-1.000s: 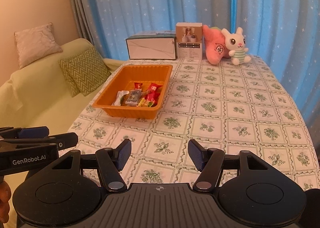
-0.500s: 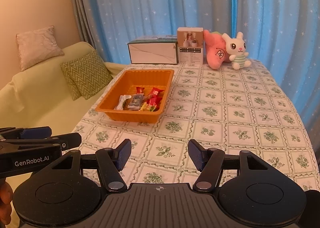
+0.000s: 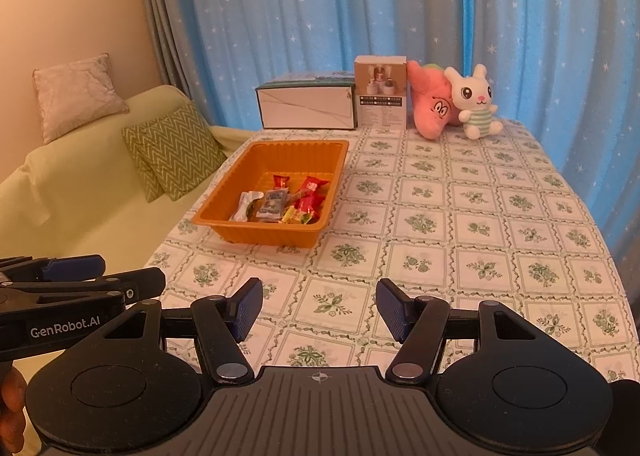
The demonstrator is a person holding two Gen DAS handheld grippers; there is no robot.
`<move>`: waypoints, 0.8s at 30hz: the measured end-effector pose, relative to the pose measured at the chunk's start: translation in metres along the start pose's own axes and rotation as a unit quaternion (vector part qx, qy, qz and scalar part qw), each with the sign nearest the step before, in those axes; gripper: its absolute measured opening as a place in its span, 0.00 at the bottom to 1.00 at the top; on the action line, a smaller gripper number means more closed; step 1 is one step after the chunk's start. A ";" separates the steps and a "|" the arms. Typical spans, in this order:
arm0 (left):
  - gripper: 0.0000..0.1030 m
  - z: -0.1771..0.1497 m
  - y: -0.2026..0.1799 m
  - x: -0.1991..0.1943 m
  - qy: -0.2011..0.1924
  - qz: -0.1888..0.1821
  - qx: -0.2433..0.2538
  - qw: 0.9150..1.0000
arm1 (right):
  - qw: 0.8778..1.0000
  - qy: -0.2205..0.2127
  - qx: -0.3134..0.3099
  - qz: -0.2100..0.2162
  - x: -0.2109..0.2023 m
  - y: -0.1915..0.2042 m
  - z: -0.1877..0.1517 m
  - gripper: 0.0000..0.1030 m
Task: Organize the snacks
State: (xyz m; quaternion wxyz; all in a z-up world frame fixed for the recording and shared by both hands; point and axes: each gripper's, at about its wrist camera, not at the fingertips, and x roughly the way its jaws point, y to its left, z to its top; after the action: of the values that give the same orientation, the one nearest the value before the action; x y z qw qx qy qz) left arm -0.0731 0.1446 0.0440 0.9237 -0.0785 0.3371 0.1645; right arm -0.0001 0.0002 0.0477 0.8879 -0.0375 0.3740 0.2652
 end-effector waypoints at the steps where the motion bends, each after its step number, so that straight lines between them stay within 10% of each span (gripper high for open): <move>1: 0.64 0.000 0.000 0.000 0.000 0.000 0.000 1.000 | 1.000 0.000 -0.001 0.000 0.000 0.000 0.000 0.61; 24: 0.64 -0.001 -0.002 0.000 0.002 -0.004 0.003 1.000 | 1.000 0.002 0.003 0.000 0.001 -0.003 0.000 0.61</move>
State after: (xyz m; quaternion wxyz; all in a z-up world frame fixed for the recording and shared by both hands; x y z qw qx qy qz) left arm -0.0726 0.1431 0.0432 0.9239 -0.0770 0.3392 0.1594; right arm 0.0020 -0.0017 0.0465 0.8874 -0.0355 0.3761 0.2642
